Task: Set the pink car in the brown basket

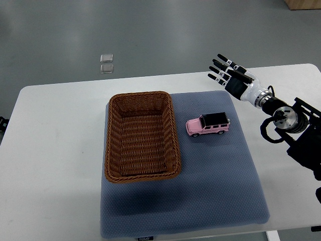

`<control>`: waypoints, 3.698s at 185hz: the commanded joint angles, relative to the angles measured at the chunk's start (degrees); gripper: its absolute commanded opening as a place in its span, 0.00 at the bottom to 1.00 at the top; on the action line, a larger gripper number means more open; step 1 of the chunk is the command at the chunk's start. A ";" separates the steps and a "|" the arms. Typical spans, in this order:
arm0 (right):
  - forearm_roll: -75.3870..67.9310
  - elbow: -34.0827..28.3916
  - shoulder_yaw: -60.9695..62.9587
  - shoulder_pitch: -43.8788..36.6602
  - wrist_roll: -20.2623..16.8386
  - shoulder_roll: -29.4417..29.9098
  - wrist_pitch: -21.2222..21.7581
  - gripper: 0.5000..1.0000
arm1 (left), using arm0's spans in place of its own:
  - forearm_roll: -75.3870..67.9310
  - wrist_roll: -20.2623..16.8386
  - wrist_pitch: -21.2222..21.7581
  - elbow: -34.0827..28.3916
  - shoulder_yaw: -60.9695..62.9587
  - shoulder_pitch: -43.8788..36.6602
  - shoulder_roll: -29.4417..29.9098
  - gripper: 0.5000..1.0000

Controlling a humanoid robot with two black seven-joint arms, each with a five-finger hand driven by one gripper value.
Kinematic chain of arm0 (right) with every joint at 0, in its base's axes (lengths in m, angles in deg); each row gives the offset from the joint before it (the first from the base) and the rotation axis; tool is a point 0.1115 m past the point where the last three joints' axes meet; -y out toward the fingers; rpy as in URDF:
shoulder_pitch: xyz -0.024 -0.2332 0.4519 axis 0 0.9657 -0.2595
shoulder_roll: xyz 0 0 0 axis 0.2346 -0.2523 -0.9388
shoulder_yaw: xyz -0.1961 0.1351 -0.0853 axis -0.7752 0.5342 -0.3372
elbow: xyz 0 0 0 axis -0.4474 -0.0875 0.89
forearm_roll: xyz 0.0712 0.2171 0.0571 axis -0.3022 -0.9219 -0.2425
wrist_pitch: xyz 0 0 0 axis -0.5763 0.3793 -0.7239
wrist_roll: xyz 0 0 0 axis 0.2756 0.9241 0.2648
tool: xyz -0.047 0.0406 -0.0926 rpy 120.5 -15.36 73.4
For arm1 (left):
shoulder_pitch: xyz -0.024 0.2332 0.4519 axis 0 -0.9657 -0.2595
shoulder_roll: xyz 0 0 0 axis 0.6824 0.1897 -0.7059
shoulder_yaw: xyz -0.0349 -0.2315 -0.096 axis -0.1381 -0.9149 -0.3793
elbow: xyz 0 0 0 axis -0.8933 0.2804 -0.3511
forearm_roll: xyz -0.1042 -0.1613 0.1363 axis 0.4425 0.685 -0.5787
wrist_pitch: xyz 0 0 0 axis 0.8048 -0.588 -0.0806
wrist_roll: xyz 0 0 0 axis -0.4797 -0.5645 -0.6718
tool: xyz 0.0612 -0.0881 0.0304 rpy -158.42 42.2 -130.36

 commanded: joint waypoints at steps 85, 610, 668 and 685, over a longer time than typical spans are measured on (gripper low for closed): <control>11.43 -0.09 -1.21 -0.09 6.70 -0.91 5.97 0.83 | 0.00 0.00 0.00 0.02 0.02 -0.02 0.00 1.00; 79.20 -10.02 -29.08 -16.43 26.04 -12.25 -7.39 0.03 | 0.00 0.00 0.00 0.02 0.02 -0.02 0.00 1.00; 76.39 -10.99 -29.34 -22.59 25.86 -5.39 -5.19 0.05 | 0.00 0.00 0.00 0.02 0.02 -0.02 0.00 1.00; 76.74 -10.99 -30.13 -23.20 25.51 -2.32 -5.01 0.06 | 0.00 0.00 0.00 0.02 0.02 -0.02 0.00 1.00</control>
